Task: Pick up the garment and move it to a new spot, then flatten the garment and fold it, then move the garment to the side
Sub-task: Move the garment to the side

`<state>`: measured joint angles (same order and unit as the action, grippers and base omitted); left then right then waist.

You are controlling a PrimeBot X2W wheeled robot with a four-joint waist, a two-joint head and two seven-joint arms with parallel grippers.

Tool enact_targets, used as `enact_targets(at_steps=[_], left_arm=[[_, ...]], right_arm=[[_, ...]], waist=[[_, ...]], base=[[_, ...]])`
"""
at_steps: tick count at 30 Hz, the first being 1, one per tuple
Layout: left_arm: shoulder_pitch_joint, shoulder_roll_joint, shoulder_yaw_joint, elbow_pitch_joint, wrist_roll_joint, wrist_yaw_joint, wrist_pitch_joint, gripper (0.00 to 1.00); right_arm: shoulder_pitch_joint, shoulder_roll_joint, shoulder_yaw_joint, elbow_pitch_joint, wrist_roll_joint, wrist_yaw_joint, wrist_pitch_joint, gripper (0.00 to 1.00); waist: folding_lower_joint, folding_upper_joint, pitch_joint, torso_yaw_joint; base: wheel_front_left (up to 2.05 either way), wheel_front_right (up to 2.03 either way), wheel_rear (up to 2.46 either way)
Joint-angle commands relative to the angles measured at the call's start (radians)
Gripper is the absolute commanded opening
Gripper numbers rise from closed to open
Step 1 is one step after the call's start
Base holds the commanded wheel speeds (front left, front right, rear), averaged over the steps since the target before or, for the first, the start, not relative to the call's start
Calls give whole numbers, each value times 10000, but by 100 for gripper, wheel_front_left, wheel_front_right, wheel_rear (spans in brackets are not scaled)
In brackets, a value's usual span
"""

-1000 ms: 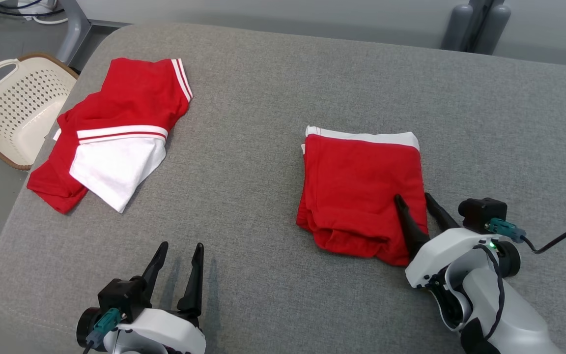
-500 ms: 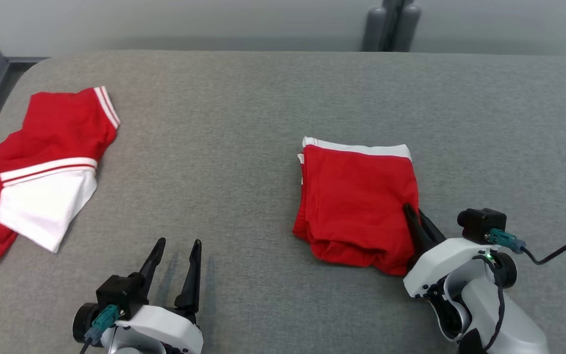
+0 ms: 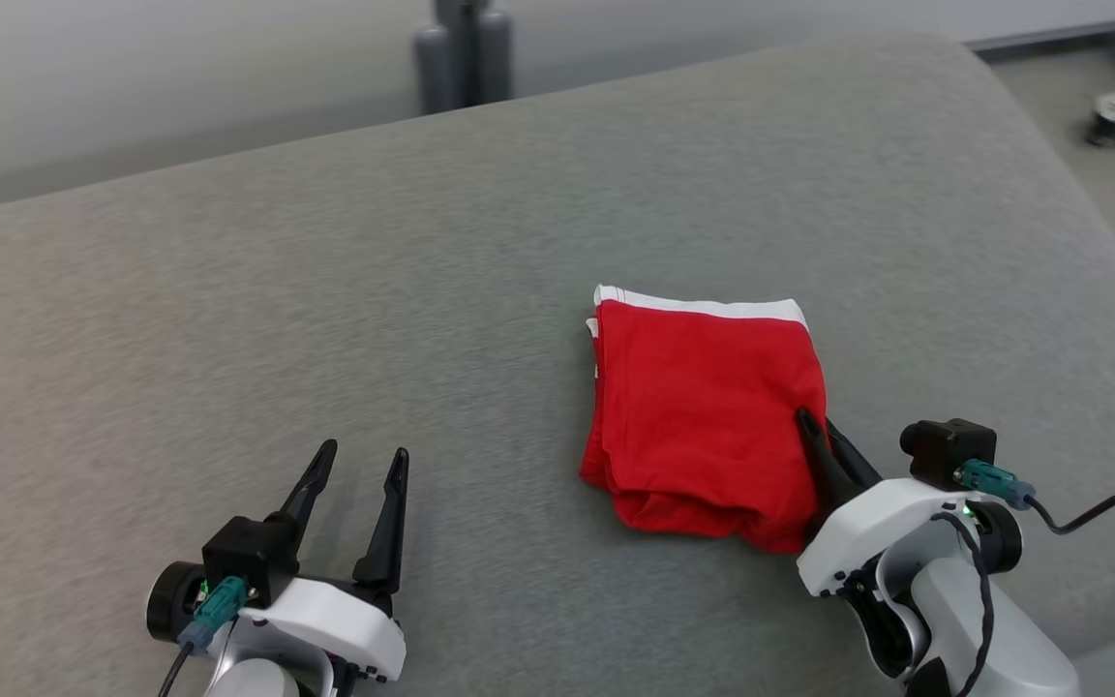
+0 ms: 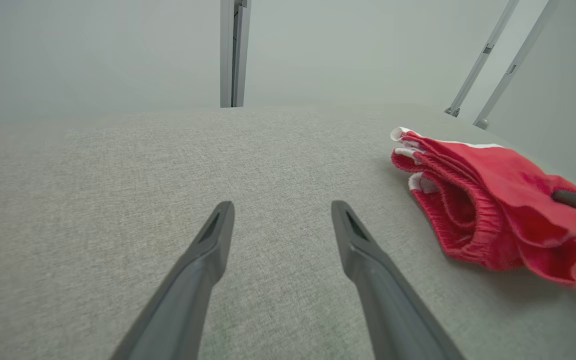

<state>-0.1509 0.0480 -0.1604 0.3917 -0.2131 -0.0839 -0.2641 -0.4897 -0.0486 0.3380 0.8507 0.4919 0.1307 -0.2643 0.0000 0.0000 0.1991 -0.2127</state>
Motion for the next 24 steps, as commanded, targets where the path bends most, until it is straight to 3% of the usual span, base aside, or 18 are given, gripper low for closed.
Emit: enact_targets(at_steps=[1, 6, 11, 17, 24], left_arm=[[-143, 47, 5, -43, 125, -47, -4, 100], [-341, 48, -122, -145, 388, -176, -5, 100], [-523, 54, -261, -135, 647, -287, -4, 100], [-754, 63, -147, -189, 967, -367, -4, 100], [-911, 120, 11, -328, 1175, -435, -5, 100]], right_arm=[[56, -42, 38, -69, 53, 1, 1, 0], [-51, -37, 118, -158, 14, 1, 1, 0], [-268, -36, 248, -213, -359, 1, 1, 0], [-1065, -344, -300, 222, -1541, -1, 2, 0], [-2251, -1537, -1241, 1240, -2988, -1, 2, 0]], waist=[[0, 0, 183, -1124], [0, 0, 472, -1883], [0, 0, 784, -2163], [0, 0, 1215, -1730], [0, 0, 1580, -765]], base=[[0, 0, 0], [0, 0, 0], [0, 0, 0], [0, 0, 0], [0, 0, 0]])
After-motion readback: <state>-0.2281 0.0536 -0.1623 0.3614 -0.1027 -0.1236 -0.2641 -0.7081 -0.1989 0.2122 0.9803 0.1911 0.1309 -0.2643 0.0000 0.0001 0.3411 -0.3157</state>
